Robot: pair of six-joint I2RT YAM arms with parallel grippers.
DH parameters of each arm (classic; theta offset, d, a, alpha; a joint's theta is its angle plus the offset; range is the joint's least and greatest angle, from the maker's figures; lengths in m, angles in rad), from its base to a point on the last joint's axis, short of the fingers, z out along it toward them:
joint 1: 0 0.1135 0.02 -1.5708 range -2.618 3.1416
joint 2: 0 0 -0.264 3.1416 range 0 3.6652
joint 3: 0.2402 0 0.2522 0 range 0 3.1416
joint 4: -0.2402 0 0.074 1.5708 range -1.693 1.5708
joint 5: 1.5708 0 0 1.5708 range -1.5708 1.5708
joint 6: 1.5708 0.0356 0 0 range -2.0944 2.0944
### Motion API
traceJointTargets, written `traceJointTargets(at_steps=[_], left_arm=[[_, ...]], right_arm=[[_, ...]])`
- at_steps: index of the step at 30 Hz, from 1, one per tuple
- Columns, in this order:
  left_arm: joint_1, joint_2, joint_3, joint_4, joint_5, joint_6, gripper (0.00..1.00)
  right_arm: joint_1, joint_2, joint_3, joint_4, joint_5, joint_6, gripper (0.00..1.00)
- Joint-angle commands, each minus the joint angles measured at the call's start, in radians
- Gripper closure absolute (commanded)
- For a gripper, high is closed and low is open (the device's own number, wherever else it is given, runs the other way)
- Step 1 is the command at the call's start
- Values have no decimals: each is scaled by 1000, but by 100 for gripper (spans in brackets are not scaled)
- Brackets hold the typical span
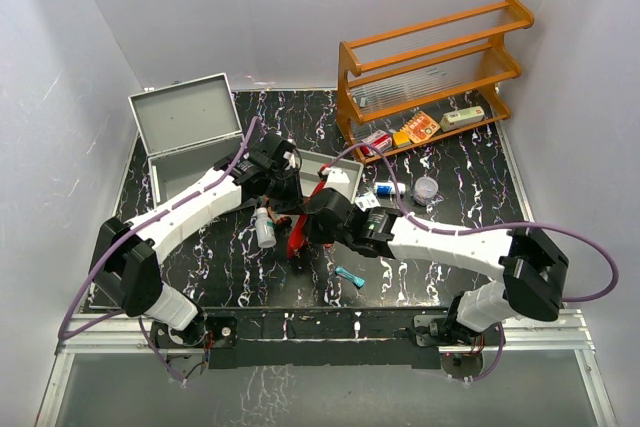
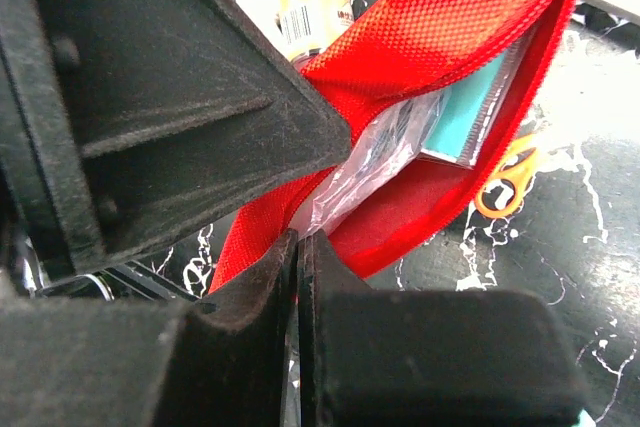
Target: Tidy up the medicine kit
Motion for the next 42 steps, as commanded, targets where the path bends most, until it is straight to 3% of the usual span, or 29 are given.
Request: traceJointTargets(at_steps=[1,14,19,23,26,31,42], left_arm=[[13,-29,24,-5,55,-20,100],[40,-59,-2,21,117,-29,100],[44,-65,-12,2,97,15,100],[47,-73,-16,-10,87,53,100],[49,-76,-16,-13,89,65,100],[50,-76,-15,-5,104,76,100],[50,-79,-28,17,125,85,100]], right_arm=[[5,31,-1,76,-37,-3,97],[0,18,-58,175,-71,33,91],[-9,-72,-34,91,39,68,75],[-17,-106,26,-87,150,110,62],[-24,-93,58,-153,181,106,58],[-42,-56,85,-128,159,59,60],[-66,78,126,-83,112,5,78]])
